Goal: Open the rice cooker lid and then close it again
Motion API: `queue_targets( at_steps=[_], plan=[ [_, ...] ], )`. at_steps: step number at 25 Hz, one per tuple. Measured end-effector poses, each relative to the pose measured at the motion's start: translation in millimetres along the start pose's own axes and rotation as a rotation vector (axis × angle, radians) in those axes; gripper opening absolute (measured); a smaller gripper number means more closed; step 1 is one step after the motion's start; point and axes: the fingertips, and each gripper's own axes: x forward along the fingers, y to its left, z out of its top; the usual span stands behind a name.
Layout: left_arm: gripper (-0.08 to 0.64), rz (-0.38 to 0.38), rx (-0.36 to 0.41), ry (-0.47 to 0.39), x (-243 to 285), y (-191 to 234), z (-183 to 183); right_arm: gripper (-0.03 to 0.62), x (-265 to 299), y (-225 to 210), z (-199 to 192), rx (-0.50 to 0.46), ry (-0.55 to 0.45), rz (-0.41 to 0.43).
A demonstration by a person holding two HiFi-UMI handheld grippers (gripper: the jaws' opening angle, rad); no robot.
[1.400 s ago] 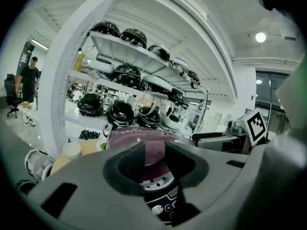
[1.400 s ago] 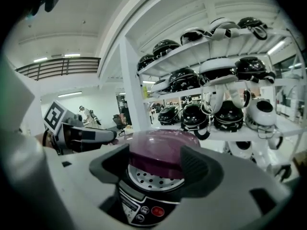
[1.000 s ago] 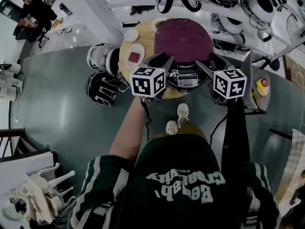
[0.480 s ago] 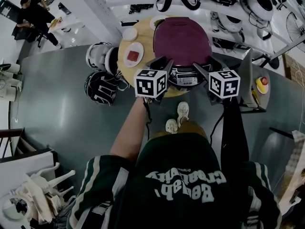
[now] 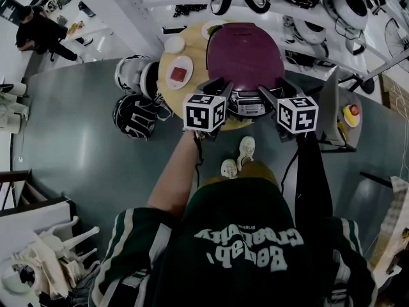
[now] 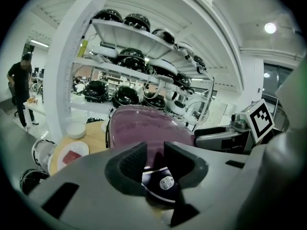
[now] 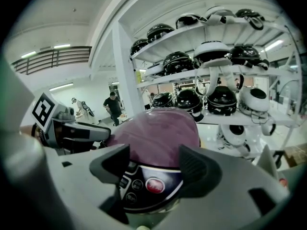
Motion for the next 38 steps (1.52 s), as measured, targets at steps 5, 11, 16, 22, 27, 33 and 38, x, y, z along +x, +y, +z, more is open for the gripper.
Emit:
queue_targets(
  at_steps=[5, 11, 16, 22, 27, 33, 38],
  plan=[
    [0.112, -0.002, -0.012, 0.005, 1, 0, 0, 0.333, 1, 0, 0, 0.010, 0.013, -0.007],
    [0.112, 0.021, 0.044, 0.031, 3, -2, -2, 0.334, 2, -2, -1, 0.032, 0.042, -0.003],
    [0.112, 0.032, 0.037, 0.020, 2, -2, -3, 0.333, 1, -1, -1, 0.032, 0.019, -0.009],
    [0.107, 0.049, 0.026, -0.009, 2, -1, -3, 0.308, 1, -3, -3, -0.005, -0.033, -0.054],
    [0.113, 0.058, 0.057, -0.035, 2, -1, -4, 0.322, 1, 1, -2, -0.076, -0.054, -0.057],
    [0.144, 0.037, 0.089, -0.062, -8, -8, 11, 0.316, -22, 5, 31, -0.094, -0.190, -0.069],
    [0.143, 0.053, 0.177, -0.173, -31, -23, 51, 0.314, -46, 7, 60, -0.121, -0.289, -0.092]
  ],
)
